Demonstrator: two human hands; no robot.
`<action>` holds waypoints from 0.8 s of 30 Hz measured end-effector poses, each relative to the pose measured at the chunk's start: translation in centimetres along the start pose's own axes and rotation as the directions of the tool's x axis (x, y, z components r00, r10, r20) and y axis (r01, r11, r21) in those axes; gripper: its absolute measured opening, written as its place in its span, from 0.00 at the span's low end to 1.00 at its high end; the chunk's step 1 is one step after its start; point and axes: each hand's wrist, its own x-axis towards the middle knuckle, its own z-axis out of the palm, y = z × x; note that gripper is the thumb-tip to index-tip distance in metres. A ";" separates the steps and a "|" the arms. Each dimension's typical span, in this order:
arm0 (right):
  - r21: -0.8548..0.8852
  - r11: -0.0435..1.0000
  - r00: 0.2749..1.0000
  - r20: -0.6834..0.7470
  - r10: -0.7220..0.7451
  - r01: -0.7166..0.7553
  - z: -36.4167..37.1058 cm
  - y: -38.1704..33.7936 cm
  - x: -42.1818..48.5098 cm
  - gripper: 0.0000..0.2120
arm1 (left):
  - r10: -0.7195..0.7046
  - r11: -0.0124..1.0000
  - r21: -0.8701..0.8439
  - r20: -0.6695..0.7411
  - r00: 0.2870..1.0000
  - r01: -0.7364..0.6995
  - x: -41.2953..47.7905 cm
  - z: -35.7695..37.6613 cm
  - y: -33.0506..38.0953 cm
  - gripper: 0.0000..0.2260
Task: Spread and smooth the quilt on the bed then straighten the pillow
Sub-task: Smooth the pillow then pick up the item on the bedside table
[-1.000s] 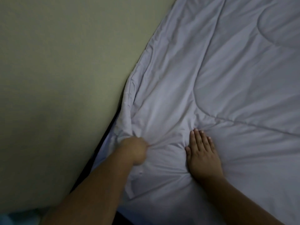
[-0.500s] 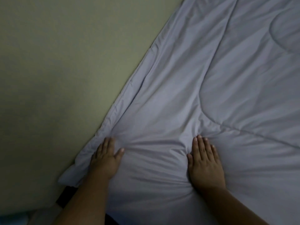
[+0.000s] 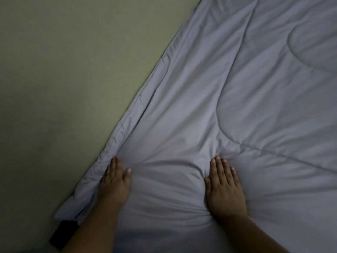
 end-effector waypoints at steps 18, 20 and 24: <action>0.089 0.988 0.992 -0.031 -0.123 0.125 -15.5 8.8 3.7 0.33 | 0.335 0.940 0.087 -0.040 0.942 -0.330 -6.3 -7.9 26.2 0.27; 0.065 0.992 0.992 -0.078 -0.103 0.109 -18.9 12.8 3.9 0.33 | 0.367 0.929 0.070 -0.081 0.927 -0.362 -8.3 -8.3 31.5 0.27; 0.014 0.998 0.990 -0.129 -0.066 0.068 -25.3 23.0 4.7 0.30 | 0.424 0.904 0.000 -0.140 0.895 -0.428 -12.6 -8.4 42.9 0.26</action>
